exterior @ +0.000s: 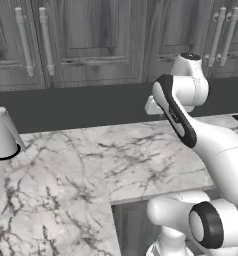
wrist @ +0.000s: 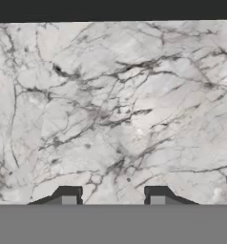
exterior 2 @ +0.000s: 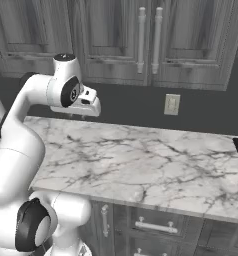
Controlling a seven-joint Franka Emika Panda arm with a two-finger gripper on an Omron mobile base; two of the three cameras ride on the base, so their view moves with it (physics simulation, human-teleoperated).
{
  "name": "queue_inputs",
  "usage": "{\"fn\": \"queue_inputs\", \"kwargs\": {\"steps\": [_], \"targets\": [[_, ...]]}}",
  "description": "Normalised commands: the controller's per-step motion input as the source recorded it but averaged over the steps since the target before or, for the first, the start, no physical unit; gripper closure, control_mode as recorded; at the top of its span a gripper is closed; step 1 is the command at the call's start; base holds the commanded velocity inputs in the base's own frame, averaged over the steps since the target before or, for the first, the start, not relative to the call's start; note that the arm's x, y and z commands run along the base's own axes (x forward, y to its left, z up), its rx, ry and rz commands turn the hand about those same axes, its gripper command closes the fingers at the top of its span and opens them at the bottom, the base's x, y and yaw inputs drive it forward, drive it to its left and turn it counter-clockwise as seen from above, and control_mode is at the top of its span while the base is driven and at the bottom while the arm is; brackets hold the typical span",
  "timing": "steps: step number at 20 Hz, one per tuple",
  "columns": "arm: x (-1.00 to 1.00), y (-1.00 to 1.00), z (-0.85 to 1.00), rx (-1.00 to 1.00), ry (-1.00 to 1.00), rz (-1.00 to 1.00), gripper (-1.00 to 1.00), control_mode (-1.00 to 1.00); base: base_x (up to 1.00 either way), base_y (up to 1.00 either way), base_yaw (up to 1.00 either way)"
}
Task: Navigate to the fridge.
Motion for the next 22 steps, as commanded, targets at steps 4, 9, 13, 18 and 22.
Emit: {"fn": "queue_inputs", "kwargs": {"steps": [4, 9, 13, 18, 22], "targets": [[0.00, 0.00, 0.00, 0.00, 0.00, 0.00, -1.00, 1.00, 0.00, 0.00, 0.00], [0.00, 0.00, 0.00, 0.00, 0.00, 0.00, -1.00, 1.00, -0.09, 0.00, -0.01], [0.00, 0.00, 0.00, 0.00, 0.00, 0.00, -1.00, 1.00, -1.00, -0.39, -0.29], [0.00, 0.00, 0.00, 0.00, 0.00, 0.00, -1.00, 1.00, -0.08, -0.12, -0.82], [0.00, 0.00, 0.00, 0.00, 0.00, 0.00, -1.00, 1.00, 0.00, 0.00, -1.00]]}}
